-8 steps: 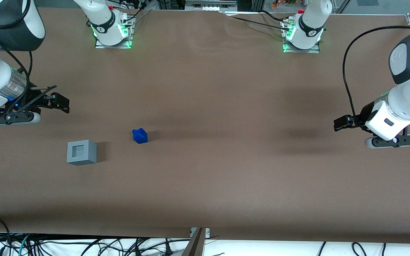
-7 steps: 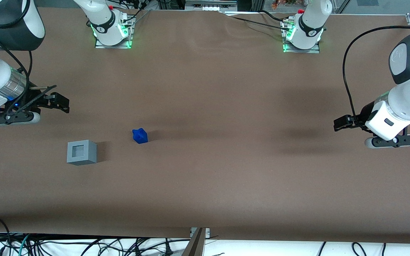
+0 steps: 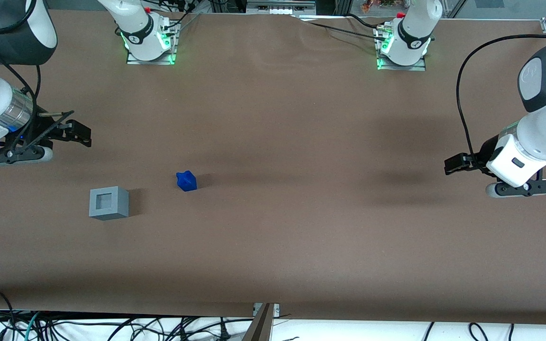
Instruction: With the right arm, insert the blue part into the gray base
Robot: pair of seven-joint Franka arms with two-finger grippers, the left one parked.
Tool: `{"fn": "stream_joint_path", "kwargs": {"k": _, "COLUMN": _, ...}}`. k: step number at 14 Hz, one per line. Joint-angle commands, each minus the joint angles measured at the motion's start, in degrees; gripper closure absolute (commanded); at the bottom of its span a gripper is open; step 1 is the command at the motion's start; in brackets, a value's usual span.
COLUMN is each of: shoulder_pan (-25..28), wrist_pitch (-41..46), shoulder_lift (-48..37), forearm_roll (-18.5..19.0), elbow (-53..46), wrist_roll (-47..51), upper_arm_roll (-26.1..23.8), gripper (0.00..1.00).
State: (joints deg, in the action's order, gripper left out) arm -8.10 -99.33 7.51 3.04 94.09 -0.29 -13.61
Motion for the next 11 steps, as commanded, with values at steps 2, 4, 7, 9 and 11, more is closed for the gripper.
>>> {"fn": "stream_joint_path", "kwargs": {"k": 2, "shoulder_pan": -0.25, "wrist_pitch": 1.95, "shoulder_lift": 0.05, "forearm_roll": -0.23, "elbow": -1.36, "wrist_roll": -1.20, "upper_arm_roll": -0.10, "gripper": 0.01}}
{"fn": "stream_joint_path", "kwargs": {"k": 4, "shoulder_pan": -0.17, "wrist_pitch": 2.12, "shoulder_lift": 0.05, "forearm_roll": -0.23, "elbow": -1.36, "wrist_roll": -1.20, "upper_arm_roll": -0.19, "gripper": 0.01}}
{"fn": "stream_joint_path", "kwargs": {"k": 7, "shoulder_pan": -0.17, "wrist_pitch": 2.21, "shoulder_lift": 0.05, "forearm_roll": -0.23, "elbow": -1.36, "wrist_roll": -1.20, "upper_arm_roll": -0.19, "gripper": 0.01}}
{"fn": "stream_joint_path", "kwargs": {"k": 9, "shoulder_pan": -0.25, "wrist_pitch": 2.30, "shoulder_lift": 0.05, "forearm_roll": -0.23, "elbow": -1.36, "wrist_roll": -1.29, "upper_arm_roll": -0.19, "gripper": 0.01}}
{"fn": "stream_joint_path", "kwargs": {"k": 11, "shoulder_pan": -0.17, "wrist_pitch": 2.30, "shoulder_lift": 0.05, "forearm_roll": -0.23, "elbow": -1.28, "wrist_roll": -1.29, "upper_arm_roll": -0.19, "gripper": 0.01}}
